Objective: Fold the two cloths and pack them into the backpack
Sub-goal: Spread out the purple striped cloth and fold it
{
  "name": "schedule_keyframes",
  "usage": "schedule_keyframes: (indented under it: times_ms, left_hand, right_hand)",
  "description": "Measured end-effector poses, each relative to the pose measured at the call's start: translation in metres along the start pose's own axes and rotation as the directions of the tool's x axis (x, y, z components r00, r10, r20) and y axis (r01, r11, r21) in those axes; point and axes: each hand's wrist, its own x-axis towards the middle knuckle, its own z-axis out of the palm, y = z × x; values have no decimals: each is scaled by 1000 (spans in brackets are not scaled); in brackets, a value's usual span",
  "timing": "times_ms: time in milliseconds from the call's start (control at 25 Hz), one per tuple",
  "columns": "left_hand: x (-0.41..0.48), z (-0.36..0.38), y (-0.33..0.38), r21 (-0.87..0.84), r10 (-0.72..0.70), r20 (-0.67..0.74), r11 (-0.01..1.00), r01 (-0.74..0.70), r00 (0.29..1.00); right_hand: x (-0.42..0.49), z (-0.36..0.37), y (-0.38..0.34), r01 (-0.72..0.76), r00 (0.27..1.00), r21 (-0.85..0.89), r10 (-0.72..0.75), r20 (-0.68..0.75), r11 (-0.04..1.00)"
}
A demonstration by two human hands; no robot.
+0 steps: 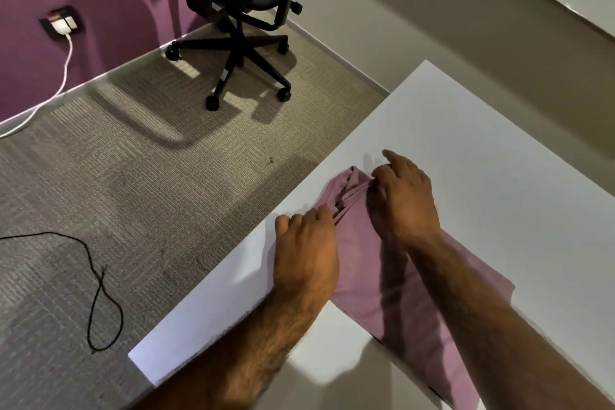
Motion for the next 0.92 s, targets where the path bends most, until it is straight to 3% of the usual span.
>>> schedule_keyframes:
  times_ms: [120,240,320,480,720,840,920]
  left_hand:
    - [-13,-4,7,27,-1,-104,1000,4,995]
    - [-5,-1,48,-25,318,-48,947,-320,947]
    - [14,17,68,-13,434,93,901,-435,896]
    - [27,56,47,116,387,156,906,-406,909]
    - [35,58,27,137,280,130,945,-297,951]
    - [34,54,28,232,169,70,956,-181,983]
    - [21,53,52,211,243,22,947,-242,970]
  right_hand:
    - [-14,-6,0,-183,983,92,182,19,979]
    - [-57,-3,10,-341,939,231,344,30,911]
    - [-90,8,13,-389,921,164,387,46,907]
    - [-127,32,23,-414,903,23,407,141,910]
    - [-155,32,73,-478,868,39,466,171,877]
    - [-178,30,109,-599,794,54,584,170,799]
    - [-190,21,125,-682,730,91,668,146,725]
